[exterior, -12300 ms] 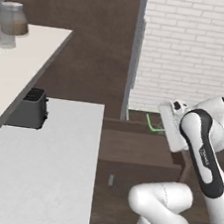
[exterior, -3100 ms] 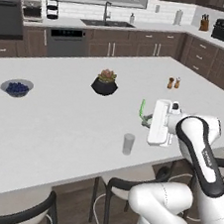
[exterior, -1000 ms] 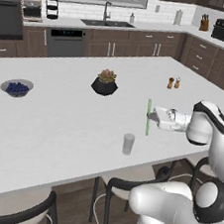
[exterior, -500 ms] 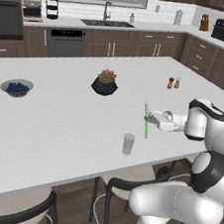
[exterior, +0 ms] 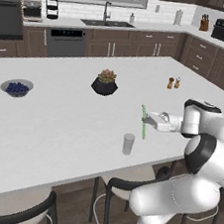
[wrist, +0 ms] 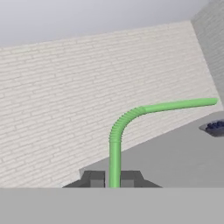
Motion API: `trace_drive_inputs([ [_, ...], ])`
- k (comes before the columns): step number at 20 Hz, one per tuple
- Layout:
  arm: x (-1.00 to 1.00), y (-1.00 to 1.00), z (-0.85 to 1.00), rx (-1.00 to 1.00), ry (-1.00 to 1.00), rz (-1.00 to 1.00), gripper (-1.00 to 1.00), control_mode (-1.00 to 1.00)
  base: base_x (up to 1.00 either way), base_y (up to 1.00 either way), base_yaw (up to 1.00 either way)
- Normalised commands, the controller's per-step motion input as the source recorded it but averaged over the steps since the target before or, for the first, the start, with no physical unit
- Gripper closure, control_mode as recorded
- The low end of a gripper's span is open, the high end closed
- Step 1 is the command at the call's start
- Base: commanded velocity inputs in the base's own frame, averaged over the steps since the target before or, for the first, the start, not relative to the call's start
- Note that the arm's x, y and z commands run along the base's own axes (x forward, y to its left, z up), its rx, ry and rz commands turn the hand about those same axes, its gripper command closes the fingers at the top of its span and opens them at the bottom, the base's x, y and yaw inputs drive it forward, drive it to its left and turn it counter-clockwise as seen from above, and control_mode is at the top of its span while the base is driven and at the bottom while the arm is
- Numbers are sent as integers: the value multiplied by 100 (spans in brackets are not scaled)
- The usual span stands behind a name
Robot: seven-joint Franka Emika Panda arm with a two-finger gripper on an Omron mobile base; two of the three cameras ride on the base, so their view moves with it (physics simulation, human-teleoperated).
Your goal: Take a straw from the drawer in front and place it inside the glass cup on the dining counter.
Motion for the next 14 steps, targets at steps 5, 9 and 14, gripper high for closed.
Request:
trace_drive_inputs([
  [5, 11, 22, -1, 0, 9, 0, 100, -100, 0, 0, 0],
  [9, 6, 18, 0, 0, 5, 0, 100, -100, 0, 0, 0],
  [14, 7, 3, -3, 0, 0, 0, 100, -100, 0, 0, 0],
])
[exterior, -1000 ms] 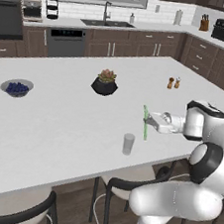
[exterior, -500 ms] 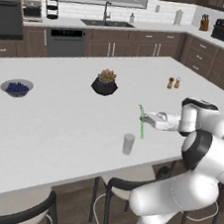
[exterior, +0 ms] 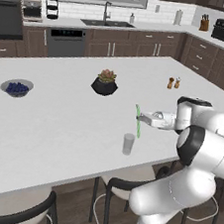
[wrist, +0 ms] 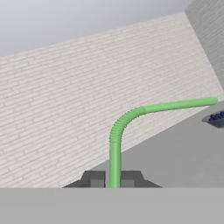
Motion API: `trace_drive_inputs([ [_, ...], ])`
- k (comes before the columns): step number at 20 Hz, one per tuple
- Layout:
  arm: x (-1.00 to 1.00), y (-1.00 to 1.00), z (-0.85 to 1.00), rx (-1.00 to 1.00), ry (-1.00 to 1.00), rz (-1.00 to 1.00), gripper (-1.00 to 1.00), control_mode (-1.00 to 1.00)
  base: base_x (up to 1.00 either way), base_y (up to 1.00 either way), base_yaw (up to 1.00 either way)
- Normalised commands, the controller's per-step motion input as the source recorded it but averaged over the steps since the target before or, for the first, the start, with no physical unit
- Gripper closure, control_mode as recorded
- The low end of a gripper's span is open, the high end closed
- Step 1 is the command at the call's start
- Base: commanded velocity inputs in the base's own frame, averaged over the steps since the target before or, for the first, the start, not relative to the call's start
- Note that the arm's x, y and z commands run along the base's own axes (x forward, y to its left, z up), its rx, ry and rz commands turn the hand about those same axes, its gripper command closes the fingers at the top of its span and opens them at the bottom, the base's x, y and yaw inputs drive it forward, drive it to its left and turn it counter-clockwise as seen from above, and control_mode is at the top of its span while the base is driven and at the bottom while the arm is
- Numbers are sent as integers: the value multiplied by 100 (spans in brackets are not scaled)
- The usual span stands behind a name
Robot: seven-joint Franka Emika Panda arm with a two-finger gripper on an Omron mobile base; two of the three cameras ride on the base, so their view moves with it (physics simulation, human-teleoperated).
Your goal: Take a straw from the drawer in front and place it inside the glass cup on the dining counter.
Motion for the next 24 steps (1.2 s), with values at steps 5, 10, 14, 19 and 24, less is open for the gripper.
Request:
trace_drive_inputs([
  [5, 10, 0, -10, 0, -3, 0, 100, -100, 0, 0, 0],
  [10, 15, 0, -5, 0, -2, 0, 100, -100, 0, 0, 0],
  [14, 9, 0, -2, 0, 0, 0, 100, -100, 0, 0, 0],
  [19, 4, 10, -8, 0, 0, 0, 100, -100, 0, 0, 0],
  [24, 0, 16, -10, 0, 0, 0, 100, -100, 0, 0, 0],
])
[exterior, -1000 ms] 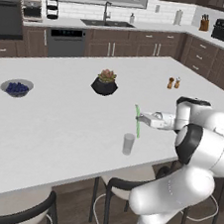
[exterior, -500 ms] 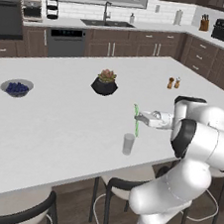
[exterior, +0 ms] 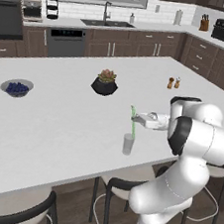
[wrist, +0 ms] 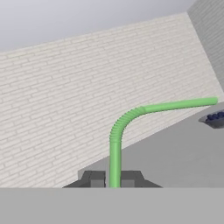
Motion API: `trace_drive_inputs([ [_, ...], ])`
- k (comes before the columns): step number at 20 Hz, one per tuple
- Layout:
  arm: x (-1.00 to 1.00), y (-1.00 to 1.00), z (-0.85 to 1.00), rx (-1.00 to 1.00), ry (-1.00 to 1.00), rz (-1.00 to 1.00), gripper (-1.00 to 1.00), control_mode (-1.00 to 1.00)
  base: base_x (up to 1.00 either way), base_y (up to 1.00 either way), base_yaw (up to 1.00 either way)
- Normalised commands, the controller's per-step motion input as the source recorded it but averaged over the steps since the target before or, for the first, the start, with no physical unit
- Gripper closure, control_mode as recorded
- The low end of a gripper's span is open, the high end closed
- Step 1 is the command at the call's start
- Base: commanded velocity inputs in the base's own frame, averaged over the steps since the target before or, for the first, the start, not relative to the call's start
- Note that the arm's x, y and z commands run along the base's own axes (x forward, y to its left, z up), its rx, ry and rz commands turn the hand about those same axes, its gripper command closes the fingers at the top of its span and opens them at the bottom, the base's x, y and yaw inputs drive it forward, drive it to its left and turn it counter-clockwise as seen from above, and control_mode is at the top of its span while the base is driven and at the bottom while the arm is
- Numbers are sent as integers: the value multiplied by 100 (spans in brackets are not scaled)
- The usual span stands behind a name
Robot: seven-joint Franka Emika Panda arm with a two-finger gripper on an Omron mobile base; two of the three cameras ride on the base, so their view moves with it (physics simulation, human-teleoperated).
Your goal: Take a straw from the drawer in front and place it inside the glass cup on the dining counter.
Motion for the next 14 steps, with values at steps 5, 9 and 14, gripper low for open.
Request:
trace_drive_inputs([
  [5, 2, 3, -4, 0, 0, 0, 100, -100, 0, 0, 0],
  [9, 3, 0, -1, 0, -1, 0, 100, -100, 0, 0, 0],
  [14, 1, 0, -1, 0, 0, 0, 100, -100, 0, 0, 0],
])
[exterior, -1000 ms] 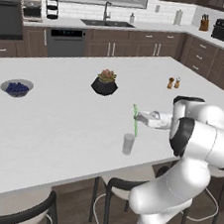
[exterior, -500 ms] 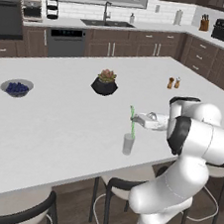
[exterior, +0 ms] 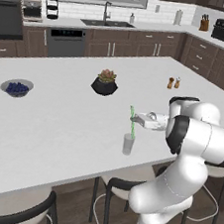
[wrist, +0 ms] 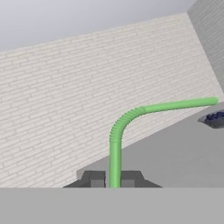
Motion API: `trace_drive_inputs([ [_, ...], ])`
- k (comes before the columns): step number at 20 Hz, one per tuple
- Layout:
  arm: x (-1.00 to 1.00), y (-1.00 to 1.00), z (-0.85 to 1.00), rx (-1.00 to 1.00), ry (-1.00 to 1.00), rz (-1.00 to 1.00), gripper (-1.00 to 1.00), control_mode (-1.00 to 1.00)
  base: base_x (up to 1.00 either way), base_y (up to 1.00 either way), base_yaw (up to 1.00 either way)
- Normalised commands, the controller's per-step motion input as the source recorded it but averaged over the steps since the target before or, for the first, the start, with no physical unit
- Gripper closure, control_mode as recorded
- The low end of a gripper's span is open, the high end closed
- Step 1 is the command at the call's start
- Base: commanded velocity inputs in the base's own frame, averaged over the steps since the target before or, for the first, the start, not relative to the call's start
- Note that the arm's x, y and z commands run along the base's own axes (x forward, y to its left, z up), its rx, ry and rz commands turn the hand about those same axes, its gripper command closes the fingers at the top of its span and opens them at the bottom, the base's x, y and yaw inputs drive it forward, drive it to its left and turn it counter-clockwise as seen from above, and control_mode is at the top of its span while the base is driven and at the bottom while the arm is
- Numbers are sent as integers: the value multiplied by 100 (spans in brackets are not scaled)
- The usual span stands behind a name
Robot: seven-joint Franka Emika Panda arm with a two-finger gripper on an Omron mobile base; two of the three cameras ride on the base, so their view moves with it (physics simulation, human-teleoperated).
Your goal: Take a straw from the drawer in front and place it inside the glass cup on the dining counter.
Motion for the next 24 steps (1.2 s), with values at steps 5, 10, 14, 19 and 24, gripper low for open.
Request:
trace_drive_inputs([
  [5, 0, 0, -4, 0, 0, 0, 100, -100, 0, 0, 0],
  [10, 6, 0, -5, 0, 0, 0, 100, -100, 0, 0, 0],
  [14, 9, 0, -6, 0, 0, 0, 100, -100, 0, 0, 0],
  [19, 3, 0, -11, 0, 0, 0, 100, -100, 0, 0, 0],
  [24, 4, 0, -11, 0, 0, 0, 100, -100, 0, 0, 0],
])
